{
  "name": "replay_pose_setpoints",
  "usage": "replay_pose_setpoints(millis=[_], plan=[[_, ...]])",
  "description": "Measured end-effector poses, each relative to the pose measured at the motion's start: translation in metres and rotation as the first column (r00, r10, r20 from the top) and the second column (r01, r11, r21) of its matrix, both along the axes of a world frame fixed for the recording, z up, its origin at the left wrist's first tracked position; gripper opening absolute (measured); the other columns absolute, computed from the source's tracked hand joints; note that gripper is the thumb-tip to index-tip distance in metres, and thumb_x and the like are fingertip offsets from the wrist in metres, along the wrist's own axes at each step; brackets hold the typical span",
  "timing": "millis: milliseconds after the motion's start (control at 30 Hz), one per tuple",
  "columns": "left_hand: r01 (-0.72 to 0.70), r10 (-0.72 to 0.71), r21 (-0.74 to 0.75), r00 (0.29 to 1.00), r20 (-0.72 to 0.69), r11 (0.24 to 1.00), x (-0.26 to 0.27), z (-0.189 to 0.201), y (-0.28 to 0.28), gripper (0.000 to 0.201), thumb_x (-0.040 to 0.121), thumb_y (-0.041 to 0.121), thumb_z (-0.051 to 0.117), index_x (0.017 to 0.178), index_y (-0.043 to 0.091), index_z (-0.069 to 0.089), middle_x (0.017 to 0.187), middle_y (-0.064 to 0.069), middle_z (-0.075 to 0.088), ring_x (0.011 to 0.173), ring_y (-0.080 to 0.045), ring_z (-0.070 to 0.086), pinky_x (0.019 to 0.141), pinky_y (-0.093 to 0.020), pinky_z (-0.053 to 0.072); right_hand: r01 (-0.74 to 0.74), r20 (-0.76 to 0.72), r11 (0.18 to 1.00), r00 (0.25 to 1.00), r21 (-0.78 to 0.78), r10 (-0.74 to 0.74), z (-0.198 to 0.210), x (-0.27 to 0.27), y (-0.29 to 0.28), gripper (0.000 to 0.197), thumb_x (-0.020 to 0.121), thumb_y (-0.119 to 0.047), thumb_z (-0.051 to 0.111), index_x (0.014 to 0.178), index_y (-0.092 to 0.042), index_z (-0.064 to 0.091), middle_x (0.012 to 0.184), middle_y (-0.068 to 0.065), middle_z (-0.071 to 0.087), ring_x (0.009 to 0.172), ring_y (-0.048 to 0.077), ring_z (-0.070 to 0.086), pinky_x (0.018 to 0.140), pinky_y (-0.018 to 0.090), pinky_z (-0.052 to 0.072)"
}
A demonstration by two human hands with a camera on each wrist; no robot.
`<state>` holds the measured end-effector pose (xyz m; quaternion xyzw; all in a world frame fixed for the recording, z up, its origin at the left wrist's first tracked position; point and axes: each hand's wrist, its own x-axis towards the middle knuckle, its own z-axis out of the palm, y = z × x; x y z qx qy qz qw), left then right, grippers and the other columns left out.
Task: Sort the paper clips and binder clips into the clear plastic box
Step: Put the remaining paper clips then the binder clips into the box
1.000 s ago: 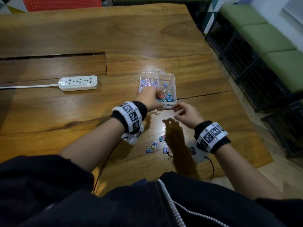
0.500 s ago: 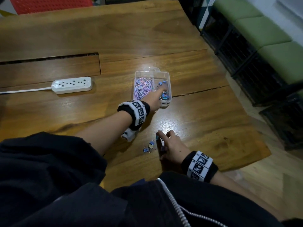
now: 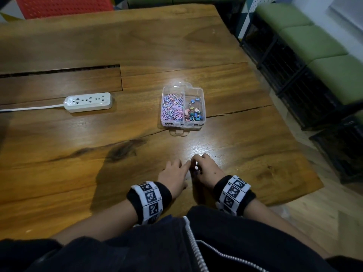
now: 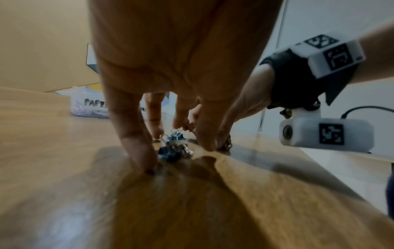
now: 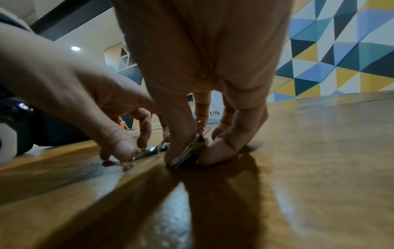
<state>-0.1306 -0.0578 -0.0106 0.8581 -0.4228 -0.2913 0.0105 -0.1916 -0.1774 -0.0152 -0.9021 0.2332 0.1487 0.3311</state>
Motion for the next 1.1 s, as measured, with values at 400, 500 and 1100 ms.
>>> replay_pose_setpoints(millis=[400,500,1100], plan=[[0.013,-0.012,-0.106,1.0,0.008,0.994,-0.001,0.001,-0.008,0.032,0.092,0.008,0.045,0.123,0.013,0.05,0.119,-0.011,0.048,0.108,-0.026,0.049,0.087,-0.035,0.046,-0.012,0.026,1.0,1.0,-0.024,0.013,-0.002,-0.002,-0.004,0.011,0.078,-0.006,0.062,0.088,-0.003,0.067,0.093,0.01,0.058,0.088,0.019,0.056,0.07,0.017,0.042],[0.033,-0.035,-0.121,0.999,-0.018,0.992,0.004,0.001,-0.005,0.031,0.091,0.011,0.046,0.121,0.014,0.052,0.118,-0.01,0.05,0.107,-0.026,0.051,0.086,-0.033,0.044,0.037,0.027,0.996,0.999,0.078,-0.039,0.002,0.001,-0.011,0.004,0.077,-0.001,0.063,0.079,-0.001,0.066,0.067,-0.01,0.053,0.062,-0.003,0.05,0.052,0.0,0.039],[-0.254,0.197,-0.279,0.957,-0.215,0.926,0.044,0.001,0.02,0.008,0.081,0.012,0.06,0.085,0.018,0.059,0.092,0.006,0.049,0.084,-0.012,0.05,0.069,-0.019,0.039,0.301,0.242,0.922,0.902,0.243,-0.358,0.07,0.118,-0.077,0.023,0.078,0.002,0.063,0.066,-0.015,0.054,0.071,-0.004,0.056,0.063,0.005,0.051,0.055,0.01,0.049]])
